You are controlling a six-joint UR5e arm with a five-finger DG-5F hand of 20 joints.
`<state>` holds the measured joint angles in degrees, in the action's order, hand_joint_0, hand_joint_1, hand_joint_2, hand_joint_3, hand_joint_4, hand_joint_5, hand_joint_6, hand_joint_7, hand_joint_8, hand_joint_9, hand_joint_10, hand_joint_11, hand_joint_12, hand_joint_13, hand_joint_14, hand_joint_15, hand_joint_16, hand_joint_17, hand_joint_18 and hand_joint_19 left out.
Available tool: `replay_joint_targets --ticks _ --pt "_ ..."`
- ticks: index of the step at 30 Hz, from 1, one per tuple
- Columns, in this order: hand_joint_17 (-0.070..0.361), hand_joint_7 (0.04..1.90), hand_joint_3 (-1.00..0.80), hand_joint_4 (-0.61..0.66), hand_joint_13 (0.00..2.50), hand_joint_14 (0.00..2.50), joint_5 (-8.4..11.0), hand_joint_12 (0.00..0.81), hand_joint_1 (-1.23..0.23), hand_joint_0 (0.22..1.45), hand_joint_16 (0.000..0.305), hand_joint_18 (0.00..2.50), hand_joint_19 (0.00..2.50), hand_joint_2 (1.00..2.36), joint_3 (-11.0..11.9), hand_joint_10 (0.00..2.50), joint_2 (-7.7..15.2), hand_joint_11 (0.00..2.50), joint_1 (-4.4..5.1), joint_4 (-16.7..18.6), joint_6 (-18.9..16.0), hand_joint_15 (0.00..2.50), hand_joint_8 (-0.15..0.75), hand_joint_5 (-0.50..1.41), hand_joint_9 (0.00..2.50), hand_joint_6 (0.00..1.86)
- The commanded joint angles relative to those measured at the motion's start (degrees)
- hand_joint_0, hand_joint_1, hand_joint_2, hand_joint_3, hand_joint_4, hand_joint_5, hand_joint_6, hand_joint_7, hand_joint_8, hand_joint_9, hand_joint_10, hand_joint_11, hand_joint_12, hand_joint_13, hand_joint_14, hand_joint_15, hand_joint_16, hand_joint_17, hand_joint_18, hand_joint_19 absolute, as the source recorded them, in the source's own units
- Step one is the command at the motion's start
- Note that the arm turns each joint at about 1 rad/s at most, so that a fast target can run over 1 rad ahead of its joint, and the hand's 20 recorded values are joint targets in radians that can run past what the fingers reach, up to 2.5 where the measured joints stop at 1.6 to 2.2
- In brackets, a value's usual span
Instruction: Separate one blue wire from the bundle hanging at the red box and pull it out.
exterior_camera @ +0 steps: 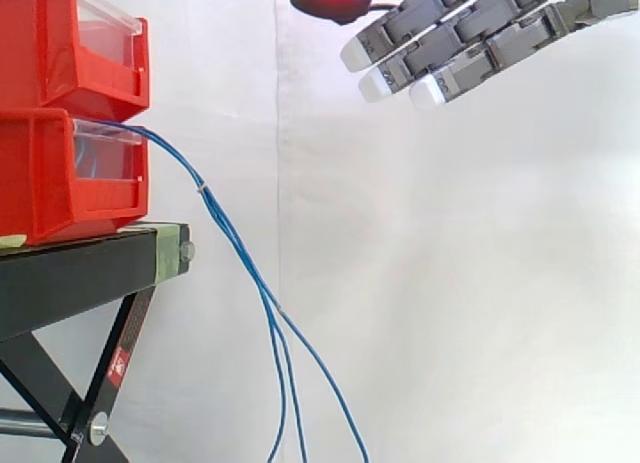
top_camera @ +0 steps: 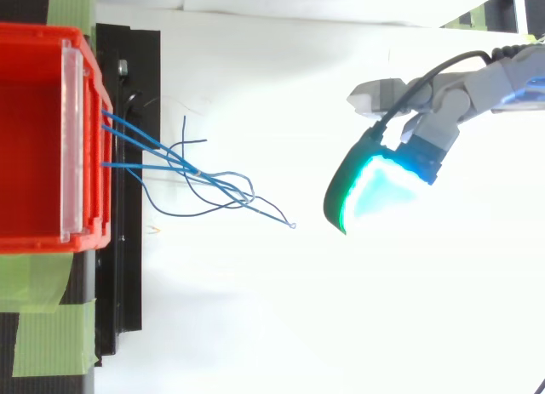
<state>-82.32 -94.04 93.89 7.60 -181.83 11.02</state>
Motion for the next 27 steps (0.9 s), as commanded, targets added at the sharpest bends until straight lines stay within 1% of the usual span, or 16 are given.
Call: replay_joint_targets --ticks 1,5,9,11,13,14,15,16,17,18,19,20,21,24,26,27 --pt "0.126 0.62 -0.45 0.21 0.03 0.01 0.14 0.371 -0.50 0.54 0.056 0.09 0.47 1.00 0.00 0.00 -0.03 0.02 0.22 0.07 1.81 0.22 0.272 -0.30 0.00 0.50" --pt "0.126 0.63 -0.45 0.21 0.03 0.01 0.14 0.372 -0.49 0.54 0.056 0.09 0.47 1.00 0.00 0.00 0.06 0.03 0.40 0.43 2.51 0.23 0.272 -0.30 0.00 0.50" --pt "0.126 0.64 -0.45 0.22 0.03 0.01 0.32 0.372 -0.49 0.54 0.056 0.09 0.48 1.00 0.00 0.00 0.06 0.04 0.49 0.43 4.45 0.23 0.273 -0.30 0.00 0.50" --pt "0.126 0.64 -0.45 0.22 0.03 0.01 0.94 0.374 -0.49 0.54 0.056 0.10 0.47 1.00 0.00 0.00 -0.03 0.04 0.66 0.16 7.26 0.23 0.274 -0.30 0.00 0.50" --pt "0.126 0.65 -0.46 0.22 0.03 0.01 1.46 0.372 -0.51 0.54 0.056 0.09 0.47 1.00 0.00 0.00 -0.03 0.04 0.66 -0.01 8.84 0.23 0.272 -0.30 0.00 0.50" --pt "0.125 0.66 -0.47 0.22 0.03 0.01 1.73 0.369 -0.54 0.55 0.055 0.09 0.47 1.00 0.00 0.00 -0.03 0.05 0.66 -0.10 9.98 0.22 0.270 -0.29 0.00 0.50" --pt "0.124 0.67 -0.48 0.23 0.03 0.01 2.25 0.367 -0.57 0.55 0.055 0.09 0.46 1.00 0.00 0.00 0.06 0.04 0.75 -0.37 12.18 0.22 0.270 -0.29 0.00 0.50" --pt "0.124 0.68 -0.49 0.23 0.02 0.01 2.43 0.365 -0.59 0.56 0.055 0.09 0.45 1.00 0.00 0.00 0.06 0.05 0.75 -0.63 13.67 0.22 0.268 -0.29 0.00 0.50" --pt "0.119 0.71 -0.49 0.21 0.00 0.01 2.43 0.350 -0.58 0.56 0.053 0.00 0.52 1.00 0.00 0.00 0.06 0.10 0.75 -0.72 14.47 0.26 0.249 -0.30 0.00 0.50" --pt "0.118 0.73 -0.50 0.21 0.00 0.01 2.69 0.345 -0.60 0.57 0.052 0.00 0.51 1.00 0.00 0.00 0.06 0.11 0.84 -1.07 16.75 0.25 0.246 -0.30 0.00 0.50" --pt "0.118 0.73 -0.50 0.21 0.00 0.01 2.96 0.345 -0.61 0.57 0.052 0.00 0.51 1.00 0.00 0.00 0.06 0.11 1.01 -1.24 17.98 0.25 0.244 -0.30 0.00 0.50" --pt "0.121 0.73 -0.50 0.23 0.00 0.01 3.13 0.354 -0.67 0.58 0.054 0.04 0.45 1.00 -0.09 0.00 0.06 0.08 1.01 -1.24 18.51 0.22 0.256 -0.28 0.00 0.50" --pt "0.120 0.76 -0.50 0.24 0.01 0.01 3.31 0.350 -0.70 0.59 0.053 0.04 0.45 1.00 -0.09 0.00 0.06 0.10 1.01 -1.24 19.12 0.22 0.255 -0.28 0.00 0.50" --pt "0.120 0.79 -0.50 0.25 0.03 0.01 4.01 0.348 -0.74 0.59 0.053 0.05 0.45 1.00 -0.09 0.00 0.06 0.13 1.19 -1.33 20.97 0.22 0.260 -0.27 0.01 0.50" --pt "0.122 0.82 -0.50 0.27 0.04 0.01 4.63 0.356 -0.75 0.55 0.054 0.06 0.46 1.00 -0.18 0.00 0.06 0.17 1.36 -1.33 22.38 0.24 0.271 -0.26 0.04 0.50" --pt "0.124 0.85 -0.50 0.27 0.06 0.01 4.63 0.360 -0.75 0.53 0.055 0.06 0.46 1.00 -0.18 0.00 0.06 0.18 1.36 -1.33 22.38 0.24 0.276 -0.25 0.06 0.50"
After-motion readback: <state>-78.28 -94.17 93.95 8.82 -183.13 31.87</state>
